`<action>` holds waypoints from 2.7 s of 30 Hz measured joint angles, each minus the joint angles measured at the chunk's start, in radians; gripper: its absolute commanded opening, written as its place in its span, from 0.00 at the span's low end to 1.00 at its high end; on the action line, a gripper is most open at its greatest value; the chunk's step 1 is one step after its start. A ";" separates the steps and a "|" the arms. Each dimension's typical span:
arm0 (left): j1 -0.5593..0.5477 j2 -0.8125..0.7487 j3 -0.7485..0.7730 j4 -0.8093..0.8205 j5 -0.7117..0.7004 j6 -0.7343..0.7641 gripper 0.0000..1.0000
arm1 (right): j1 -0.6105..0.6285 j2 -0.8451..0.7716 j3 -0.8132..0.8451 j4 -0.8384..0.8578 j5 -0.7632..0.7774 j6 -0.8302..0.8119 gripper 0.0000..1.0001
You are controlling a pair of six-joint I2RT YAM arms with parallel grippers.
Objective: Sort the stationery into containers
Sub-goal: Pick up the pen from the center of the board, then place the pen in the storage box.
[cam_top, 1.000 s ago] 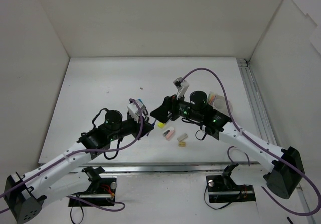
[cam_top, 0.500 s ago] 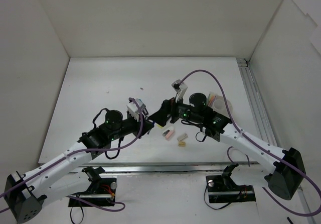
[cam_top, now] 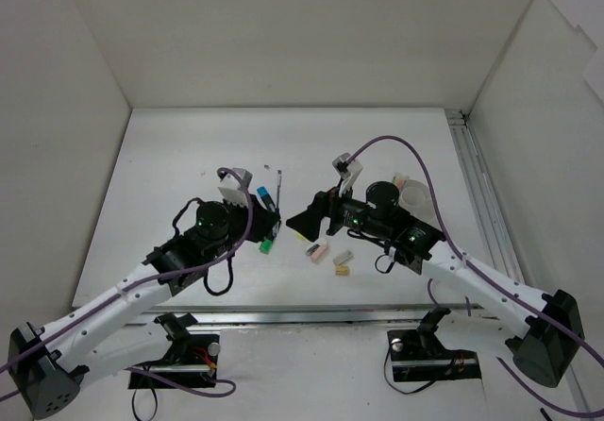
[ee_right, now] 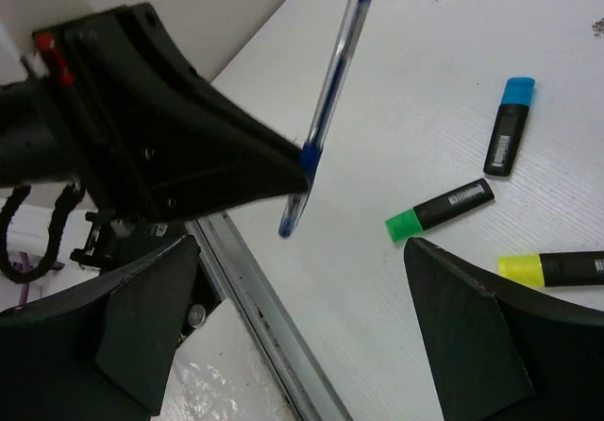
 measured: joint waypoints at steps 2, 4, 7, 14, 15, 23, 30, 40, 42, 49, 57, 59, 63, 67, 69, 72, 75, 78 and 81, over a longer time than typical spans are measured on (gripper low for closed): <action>0.019 0.010 0.034 -0.050 -0.100 -0.104 0.00 | 0.000 0.002 -0.007 0.011 -0.007 -0.001 0.88; 0.043 0.028 0.072 -0.100 -0.180 -0.207 0.00 | 0.000 0.002 -0.016 0.017 -0.022 -0.005 0.88; 0.068 0.043 0.093 -0.136 -0.263 -0.346 0.00 | 0.002 0.013 -0.021 0.031 -0.047 -0.019 0.87; 0.069 0.091 0.111 -0.203 -0.332 -0.537 0.00 | 0.036 0.167 0.043 0.055 -0.104 -0.047 0.84; 0.069 0.100 0.118 -0.213 -0.335 -0.551 0.00 | 0.040 0.193 0.059 0.058 -0.109 -0.051 0.84; 0.068 0.108 0.134 -0.230 -0.335 -0.598 0.00 | 0.054 0.317 0.146 0.081 -0.122 -0.076 0.77; 0.057 0.041 0.120 -0.221 -0.336 -0.607 0.00 | 0.058 0.345 0.208 0.043 -0.080 -0.138 0.68; 0.034 0.044 0.111 -0.192 -0.321 -0.610 0.00 | 0.060 0.460 0.248 0.068 -0.096 -0.146 0.46; 0.026 0.053 0.111 -0.185 -0.322 -0.610 0.00 | 0.060 0.468 0.253 0.069 -0.102 -0.148 0.45; 0.016 0.065 0.111 -0.165 -0.338 -0.607 0.00 | 0.064 0.468 0.253 0.080 -0.091 -0.144 0.00; 0.014 0.067 0.111 -0.153 -0.332 -0.556 0.77 | 0.065 0.421 0.248 0.016 -0.034 -0.143 0.00; 0.015 0.067 0.111 -0.152 -0.321 -0.529 0.96 | 0.065 0.382 0.249 -0.041 -0.006 -0.146 0.00; 0.009 0.066 0.111 -0.165 -0.305 -0.490 1.00 | 0.058 0.306 0.273 -0.204 0.073 -0.157 0.00; 0.003 0.040 0.111 -0.189 -0.317 -0.446 1.00 | -0.002 0.276 0.349 -0.447 0.095 -0.160 0.00; 0.003 0.005 0.109 -0.206 -0.338 -0.423 1.00 | -0.065 0.275 0.402 -0.602 0.118 -0.166 0.00; 0.012 -0.064 0.106 -0.228 -0.380 -0.394 1.00 | -0.150 0.272 0.462 -0.821 0.152 -0.164 0.00; 0.033 -0.113 0.105 -0.246 -0.422 -0.378 1.00 | -0.216 0.251 0.472 -0.984 0.130 -0.126 0.00; 0.071 -0.124 0.101 -0.261 -0.444 -0.367 1.00 | -0.290 0.232 0.473 -1.123 0.051 -0.068 0.00; 0.106 -0.111 0.095 -0.269 -0.441 -0.360 1.00 | -0.355 0.224 0.492 -1.255 0.008 -0.031 0.00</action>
